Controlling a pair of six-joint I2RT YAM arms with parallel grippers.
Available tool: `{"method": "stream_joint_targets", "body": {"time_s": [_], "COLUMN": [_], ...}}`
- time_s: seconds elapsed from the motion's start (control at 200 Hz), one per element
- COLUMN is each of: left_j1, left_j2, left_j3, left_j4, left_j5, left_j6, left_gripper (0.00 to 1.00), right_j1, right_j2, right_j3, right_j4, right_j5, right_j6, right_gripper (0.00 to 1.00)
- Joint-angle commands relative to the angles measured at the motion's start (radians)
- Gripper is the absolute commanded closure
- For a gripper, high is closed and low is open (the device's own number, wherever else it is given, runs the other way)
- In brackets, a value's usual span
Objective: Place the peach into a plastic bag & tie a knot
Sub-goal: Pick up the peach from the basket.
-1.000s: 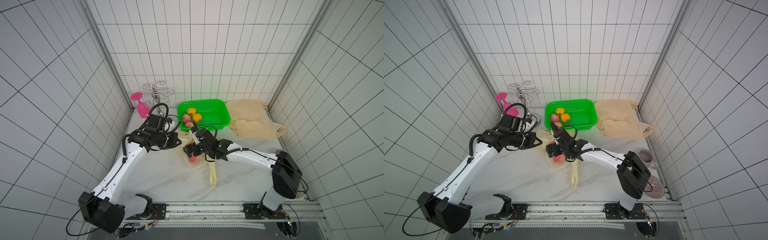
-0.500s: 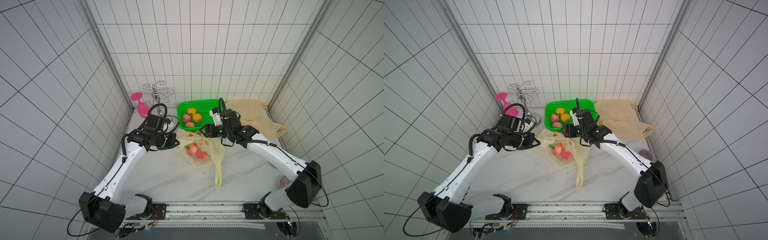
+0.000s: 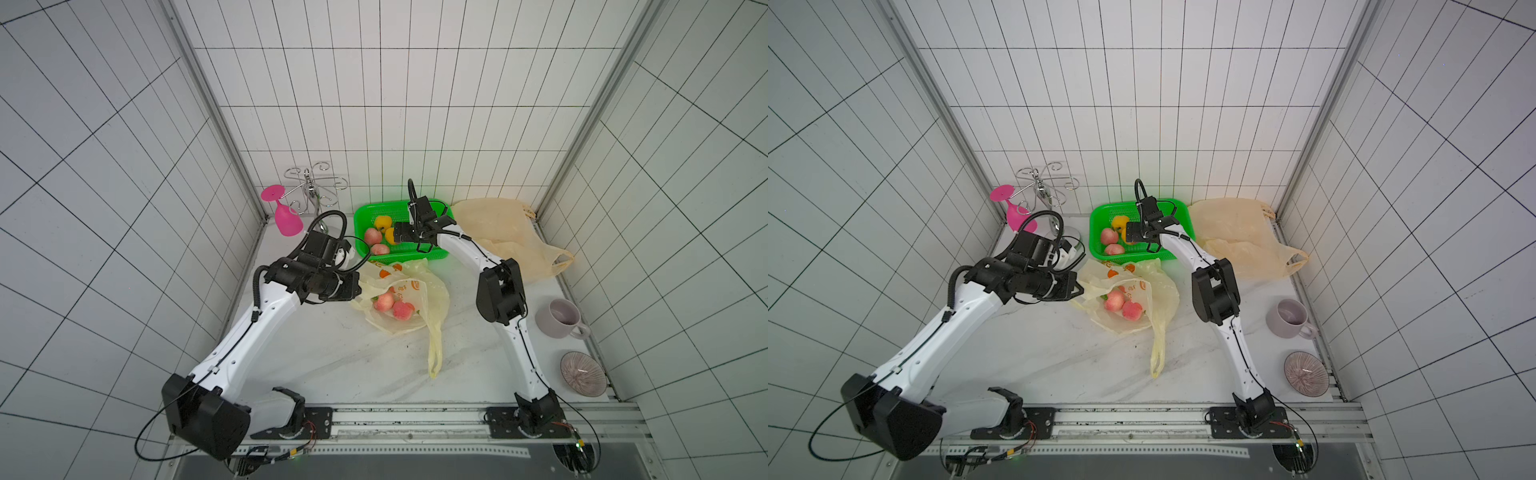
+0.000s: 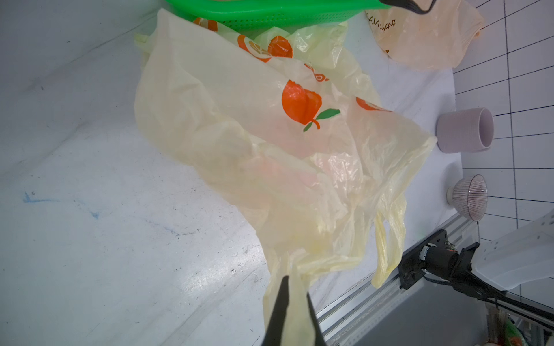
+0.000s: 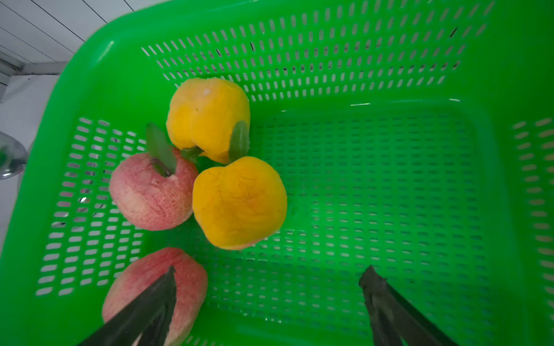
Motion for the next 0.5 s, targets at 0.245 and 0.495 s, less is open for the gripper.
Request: {"method": "stream_joint_targets", "body": {"time_s": [0.245, 0.495], "left_j1": [-0.029, -0.037], "left_j2": [0.062, 0.076], "left_j3": [-0.026, -0.022], "left_j4": [0.003, 0.004], "left_j5": [-0.029, -0.014], "left_j6": [0.025, 0.022], "left_gripper": [1.0, 1.0], "right_j1": [0.023, 0.015], "right_j2": [0.166, 0.229], "right_j3": [0.23, 0.27], "right_j4": [0.077, 0.171], "right_j5": [0.016, 0.023], "right_j6": [0.016, 0.012], "right_gripper": [0.05, 0.14]}}
